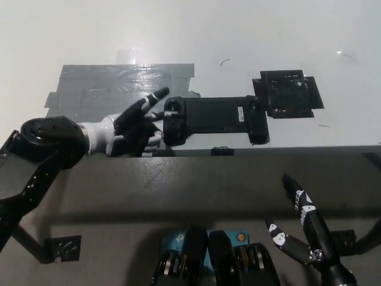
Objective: A controller is being placed at the center of the desk near the left hand and the robot uses its left hand's index finger to press a button at the left area of the controller
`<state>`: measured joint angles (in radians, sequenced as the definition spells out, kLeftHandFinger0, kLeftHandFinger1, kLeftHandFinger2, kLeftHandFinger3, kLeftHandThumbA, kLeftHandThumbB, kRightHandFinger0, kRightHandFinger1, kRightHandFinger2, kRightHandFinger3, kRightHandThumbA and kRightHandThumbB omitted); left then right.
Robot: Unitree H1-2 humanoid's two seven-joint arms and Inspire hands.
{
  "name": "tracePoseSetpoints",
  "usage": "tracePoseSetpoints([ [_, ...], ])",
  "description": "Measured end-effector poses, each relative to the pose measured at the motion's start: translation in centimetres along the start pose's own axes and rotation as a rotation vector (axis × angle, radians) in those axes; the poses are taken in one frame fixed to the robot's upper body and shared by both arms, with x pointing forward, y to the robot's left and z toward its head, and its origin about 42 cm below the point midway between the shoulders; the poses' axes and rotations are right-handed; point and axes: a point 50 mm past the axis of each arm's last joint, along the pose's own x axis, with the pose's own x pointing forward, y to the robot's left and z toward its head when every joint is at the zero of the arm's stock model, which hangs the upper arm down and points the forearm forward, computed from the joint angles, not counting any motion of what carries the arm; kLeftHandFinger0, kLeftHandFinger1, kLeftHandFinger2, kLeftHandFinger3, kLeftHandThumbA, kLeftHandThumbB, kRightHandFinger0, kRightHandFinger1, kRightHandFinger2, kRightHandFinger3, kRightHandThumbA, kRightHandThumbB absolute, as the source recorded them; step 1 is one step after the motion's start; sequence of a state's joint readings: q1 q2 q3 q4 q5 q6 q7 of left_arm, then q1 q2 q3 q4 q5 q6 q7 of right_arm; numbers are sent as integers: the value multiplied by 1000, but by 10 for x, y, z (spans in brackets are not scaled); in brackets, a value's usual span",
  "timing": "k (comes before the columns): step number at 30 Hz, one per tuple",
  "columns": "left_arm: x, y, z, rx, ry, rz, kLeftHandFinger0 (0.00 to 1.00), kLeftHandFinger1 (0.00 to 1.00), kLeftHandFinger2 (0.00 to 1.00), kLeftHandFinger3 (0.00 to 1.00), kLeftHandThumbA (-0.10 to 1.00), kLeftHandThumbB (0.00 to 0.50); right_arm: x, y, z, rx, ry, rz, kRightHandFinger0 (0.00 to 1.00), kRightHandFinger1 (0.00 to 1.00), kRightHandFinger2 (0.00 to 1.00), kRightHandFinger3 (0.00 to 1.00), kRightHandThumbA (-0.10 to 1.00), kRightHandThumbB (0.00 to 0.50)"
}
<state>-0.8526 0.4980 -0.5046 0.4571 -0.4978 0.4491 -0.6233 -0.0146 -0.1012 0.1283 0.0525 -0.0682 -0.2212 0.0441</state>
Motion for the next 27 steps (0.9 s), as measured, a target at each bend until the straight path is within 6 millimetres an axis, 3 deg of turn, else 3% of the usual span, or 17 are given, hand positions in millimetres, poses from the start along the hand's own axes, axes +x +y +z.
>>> tracePoseSetpoints([
  [14, 2, 7, -11, -19, 61, 1, 0, 0, 0, 1000, 1000, 459, 4, 0, 2, -7, -11, 3, 985, 1000, 1000, 1000, 561, 239],
  [27, -3, 21, -2, -20, 60, 47, 0, 0, 48, 1000, 1000, 455, 5, 0, 2, -9, -5, 5, 1000, 1000, 1000, 1000, 573, 233],
])
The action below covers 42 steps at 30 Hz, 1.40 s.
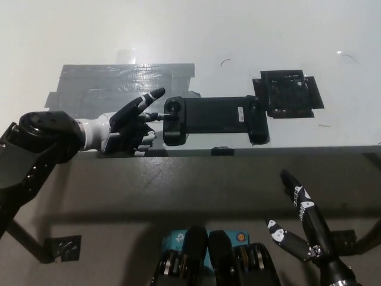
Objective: A controller is being placed at the center of the desk near the left hand and the robot uses its left hand's index finger to press a button at the left area of the controller
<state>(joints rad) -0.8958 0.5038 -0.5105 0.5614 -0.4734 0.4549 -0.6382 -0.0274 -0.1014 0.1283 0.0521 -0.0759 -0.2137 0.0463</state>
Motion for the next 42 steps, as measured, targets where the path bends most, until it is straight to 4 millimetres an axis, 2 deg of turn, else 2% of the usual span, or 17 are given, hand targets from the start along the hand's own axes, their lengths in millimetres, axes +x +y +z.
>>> tracePoseSetpoints([
  [11, -2, 2, 1, 1, -4, 6, 0, 0, 73, 1000, 1000, 454, 2, 0, 1, 0, -2, 12, 996, 1000, 1000, 1000, 567, 237],
  [18, -2, 2, 1, 8, 3, 11, 0, 0, 12, 1000, 1000, 460, 3, 0, 2, -1, -6, 18, 996, 1000, 1000, 1000, 567, 238],
  [30, -2, 4, -2, 13, 16, 19, 0, 0, 0, 1000, 1000, 463, 7, 0, 4, -3, -15, 22, 998, 1000, 1000, 1000, 577, 243],
  [35, -1, 4, -2, 19, 23, 18, 0, 0, 22, 1000, 1000, 462, 7, 0, 4, -3, -14, 24, 1000, 1000, 1000, 1000, 572, 240],
  [37, -1, 4, -3, 22, 28, 18, 0, 0, 38, 1000, 1000, 480, 8, 0, 5, -3, -15, 25, 1000, 1000, 1000, 1000, 568, 242],
  [42, -1, 4, -4, 35, 39, 22, 0, 0, 61, 1000, 1000, 487, 10, 0, 6, -3, -19, 32, 1000, 1000, 1000, 1000, 575, 245],
])
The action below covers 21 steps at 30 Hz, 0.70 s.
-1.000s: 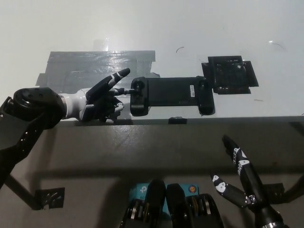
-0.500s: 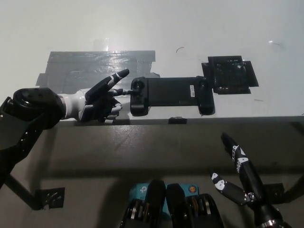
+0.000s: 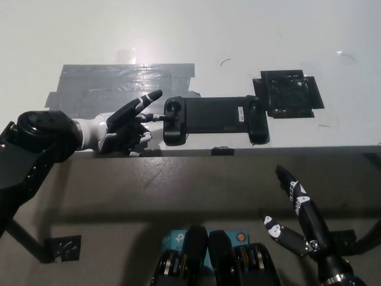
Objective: A controller is being placed at the center of the desk near the left hand and the robot uses its left hand's index finger to press a button at the left area of the controller
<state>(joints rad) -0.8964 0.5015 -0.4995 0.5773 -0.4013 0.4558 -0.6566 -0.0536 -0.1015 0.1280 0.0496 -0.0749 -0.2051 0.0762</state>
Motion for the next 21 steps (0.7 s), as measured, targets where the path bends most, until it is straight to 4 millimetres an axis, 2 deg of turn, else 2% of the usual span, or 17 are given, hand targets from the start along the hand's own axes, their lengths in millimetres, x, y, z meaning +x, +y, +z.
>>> tracePoseSetpoints([
  [3, 0, 0, 0, 3, 2, 1, 0, 0, 53, 1000, 1000, 498, 1, 0, 1, 0, -2, 4, 1000, 1000, 1000, 1000, 575, 245],
  [6, 0, 0, 0, 5, 4, 1, 0, 0, 0, 1000, 1000, 496, 1, 0, 1, 0, -2, 5, 1000, 1000, 1000, 1000, 581, 252],
  [21, 1, -1, 1, 19, 11, 1, 0, 0, 5, 1000, 1000, 495, 2, 1, 1, 1, -4, 7, 988, 1000, 1000, 1000, 578, 254],
])
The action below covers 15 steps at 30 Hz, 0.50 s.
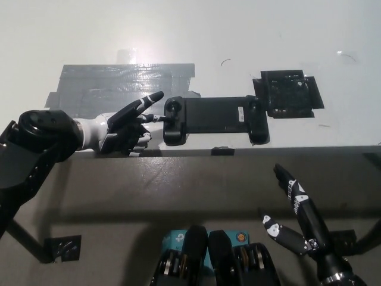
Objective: A controller is being placed at the center of the desk near the left hand and the robot uses its left hand's index finger to press a button at the left area of the controller
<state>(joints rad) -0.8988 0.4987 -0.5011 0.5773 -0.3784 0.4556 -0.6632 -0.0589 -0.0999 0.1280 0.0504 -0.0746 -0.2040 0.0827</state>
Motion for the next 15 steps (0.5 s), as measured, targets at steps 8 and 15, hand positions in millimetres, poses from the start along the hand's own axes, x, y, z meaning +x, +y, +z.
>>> tracePoseSetpoints([
  [8, 1, -1, 0, 3, 1, 0, 0, 0, 68, 1000, 1000, 486, 1, 0, 1, -1, -3, 0, 990, 1000, 1000, 1000, 581, 253],
  [15, 3, -2, 0, 17, 10, 2, 100, 3, 121, 1000, 1000, 449, 1, 0, 1, 0, -3, 1, 989, 1000, 1000, 1000, 564, 247],
])
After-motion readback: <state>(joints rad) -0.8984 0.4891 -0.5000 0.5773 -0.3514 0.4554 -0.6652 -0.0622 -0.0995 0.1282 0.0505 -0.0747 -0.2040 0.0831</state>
